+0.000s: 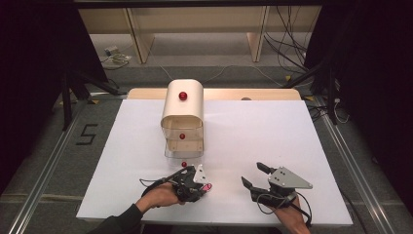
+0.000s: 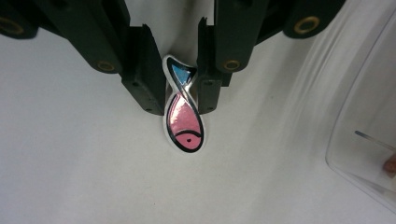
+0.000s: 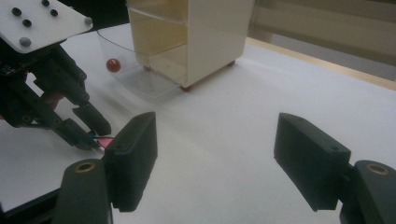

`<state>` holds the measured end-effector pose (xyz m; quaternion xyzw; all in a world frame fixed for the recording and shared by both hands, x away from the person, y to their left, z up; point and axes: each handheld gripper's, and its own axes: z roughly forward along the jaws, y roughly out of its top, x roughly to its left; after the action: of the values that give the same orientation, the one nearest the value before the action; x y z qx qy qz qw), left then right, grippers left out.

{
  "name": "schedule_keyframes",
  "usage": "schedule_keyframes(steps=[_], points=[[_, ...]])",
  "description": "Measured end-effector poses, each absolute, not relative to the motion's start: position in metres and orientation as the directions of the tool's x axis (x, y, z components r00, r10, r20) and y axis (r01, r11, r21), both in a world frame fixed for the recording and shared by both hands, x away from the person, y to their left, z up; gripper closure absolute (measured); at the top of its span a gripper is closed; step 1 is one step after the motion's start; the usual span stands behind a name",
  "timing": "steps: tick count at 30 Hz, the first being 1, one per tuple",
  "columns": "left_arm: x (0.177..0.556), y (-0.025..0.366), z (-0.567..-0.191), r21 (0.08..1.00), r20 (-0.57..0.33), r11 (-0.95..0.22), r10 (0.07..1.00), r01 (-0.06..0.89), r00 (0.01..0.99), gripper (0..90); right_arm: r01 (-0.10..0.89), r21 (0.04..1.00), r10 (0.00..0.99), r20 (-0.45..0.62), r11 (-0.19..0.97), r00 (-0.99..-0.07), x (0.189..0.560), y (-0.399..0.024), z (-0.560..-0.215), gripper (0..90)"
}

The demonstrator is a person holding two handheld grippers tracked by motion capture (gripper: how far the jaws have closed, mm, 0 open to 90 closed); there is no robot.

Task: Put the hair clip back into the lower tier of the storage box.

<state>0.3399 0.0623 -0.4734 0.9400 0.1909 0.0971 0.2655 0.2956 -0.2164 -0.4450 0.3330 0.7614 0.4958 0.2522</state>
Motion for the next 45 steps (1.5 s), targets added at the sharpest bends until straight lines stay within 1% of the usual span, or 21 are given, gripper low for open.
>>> schedule_keyframes(steps=[5,8,16,30,45], points=[[0.340,0.062,-0.472,0.523,0.084,-0.791,0.418,0.317,0.905,73.0,0.258,0.923,0.758,-0.054,0.286,-0.650,0.295,-0.217,-0.445,31.1],[0.341,0.063,-0.472,0.522,0.046,-0.776,0.439,0.353,0.897,73.1,0.258,0.923,0.758,-0.054,0.287,-0.649,0.295,-0.217,-0.445,31.1],[0.344,0.066,-0.467,0.534,0.014,-0.751,0.467,0.388,0.884,73.4,0.258,0.923,0.758,-0.055,0.287,-0.649,0.295,-0.217,-0.445,31.1],[0.345,0.068,-0.463,0.545,0.001,-0.736,0.480,0.402,0.877,73.5,0.257,0.923,0.758,-0.056,0.288,-0.649,0.295,-0.217,-0.445,31.0],[0.344,0.072,-0.453,0.595,0.018,-0.701,0.500,0.392,0.866,73.5,0.256,0.923,0.758,-0.057,0.288,-0.650,0.295,-0.217,-0.445,31.0]])
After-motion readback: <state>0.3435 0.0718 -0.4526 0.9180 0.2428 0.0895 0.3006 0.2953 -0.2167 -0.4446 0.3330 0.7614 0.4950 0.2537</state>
